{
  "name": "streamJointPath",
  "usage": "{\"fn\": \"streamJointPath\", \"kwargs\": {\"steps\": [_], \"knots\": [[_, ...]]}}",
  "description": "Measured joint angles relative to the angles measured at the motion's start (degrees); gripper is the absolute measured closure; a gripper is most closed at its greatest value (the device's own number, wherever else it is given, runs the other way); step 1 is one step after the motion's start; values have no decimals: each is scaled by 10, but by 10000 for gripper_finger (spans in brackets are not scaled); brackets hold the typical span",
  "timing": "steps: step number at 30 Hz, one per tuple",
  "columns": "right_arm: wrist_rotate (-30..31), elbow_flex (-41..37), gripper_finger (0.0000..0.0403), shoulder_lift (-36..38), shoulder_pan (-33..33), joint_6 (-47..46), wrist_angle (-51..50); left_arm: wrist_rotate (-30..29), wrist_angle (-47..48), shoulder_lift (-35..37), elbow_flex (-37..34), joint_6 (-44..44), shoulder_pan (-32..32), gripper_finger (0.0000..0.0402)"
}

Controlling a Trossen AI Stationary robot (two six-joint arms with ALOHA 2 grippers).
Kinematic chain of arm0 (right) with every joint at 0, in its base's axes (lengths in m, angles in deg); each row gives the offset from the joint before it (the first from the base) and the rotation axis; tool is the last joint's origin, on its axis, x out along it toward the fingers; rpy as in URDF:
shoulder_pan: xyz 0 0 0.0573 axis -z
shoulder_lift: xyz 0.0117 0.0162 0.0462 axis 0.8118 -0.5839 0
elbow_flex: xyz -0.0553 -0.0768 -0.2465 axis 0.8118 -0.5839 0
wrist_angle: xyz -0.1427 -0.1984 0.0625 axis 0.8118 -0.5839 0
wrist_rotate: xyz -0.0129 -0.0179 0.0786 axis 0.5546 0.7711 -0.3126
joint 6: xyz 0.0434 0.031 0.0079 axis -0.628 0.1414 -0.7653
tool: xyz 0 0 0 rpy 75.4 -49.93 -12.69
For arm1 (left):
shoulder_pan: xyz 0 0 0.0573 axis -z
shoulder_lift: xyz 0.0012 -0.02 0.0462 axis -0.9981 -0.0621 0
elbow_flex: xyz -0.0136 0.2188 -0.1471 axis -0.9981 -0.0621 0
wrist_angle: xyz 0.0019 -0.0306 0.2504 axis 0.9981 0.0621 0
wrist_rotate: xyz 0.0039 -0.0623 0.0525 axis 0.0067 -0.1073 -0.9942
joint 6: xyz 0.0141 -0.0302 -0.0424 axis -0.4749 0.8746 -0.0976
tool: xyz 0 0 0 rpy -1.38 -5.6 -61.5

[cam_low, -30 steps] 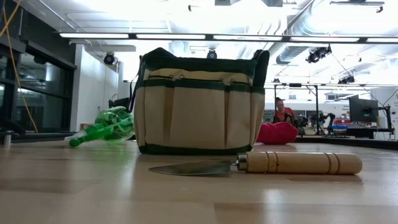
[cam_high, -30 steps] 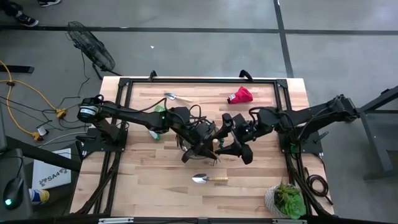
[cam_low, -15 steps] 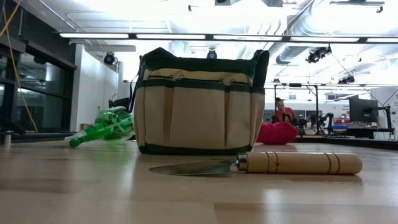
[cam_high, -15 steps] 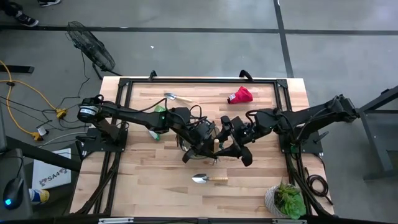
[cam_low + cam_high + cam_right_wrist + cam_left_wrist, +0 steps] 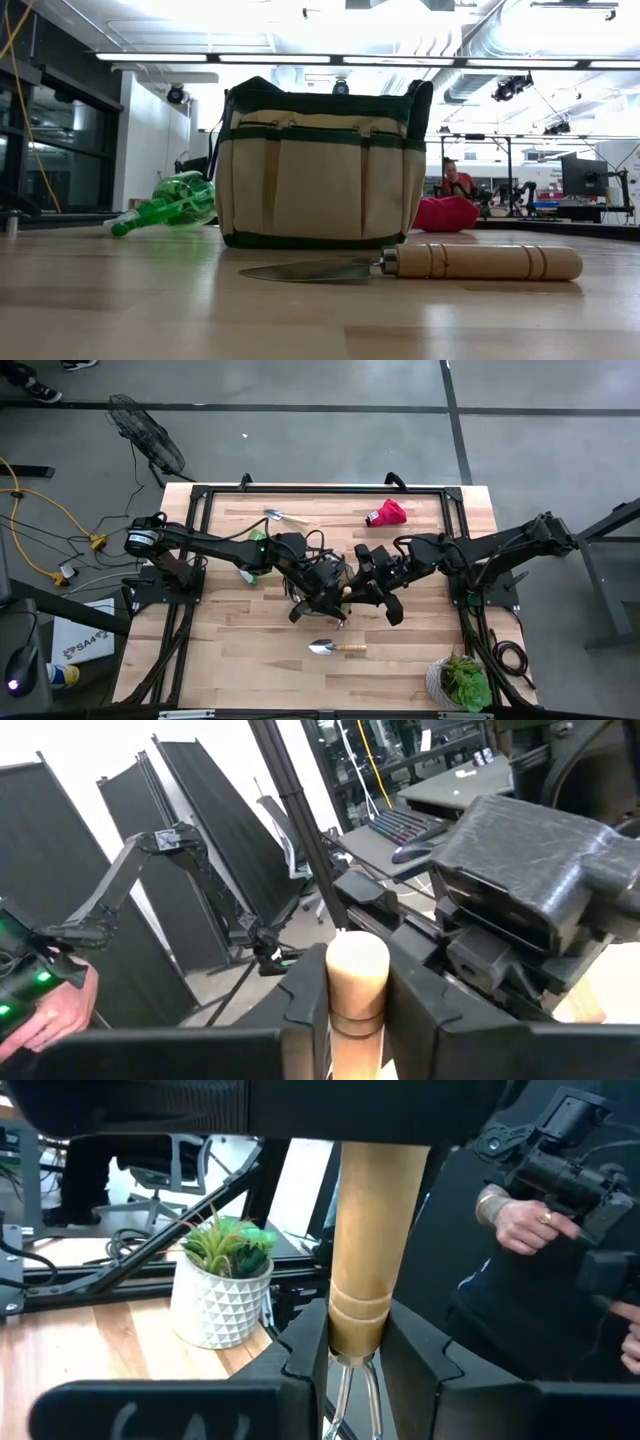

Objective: Pick & Place Garden tools in Gardening bag
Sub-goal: Put the brown hand rake into the gardening bag

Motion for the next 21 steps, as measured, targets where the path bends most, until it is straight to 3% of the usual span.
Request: {"fn": "streamJointPath", "kwargs": {"steps": [3, 11, 21], "knots": [[7, 0, 345, 0, 0, -2, 0, 2, -1, 0, 0, 25, 0, 328], [27, 0, 345, 0, -1, -21, -27, 11, 62, 8, -1, 65, -1, 240], [70, 0, 345, 0, -7, -34, -74, 7, 262, 73, 0, 105, 0, 232]]}}
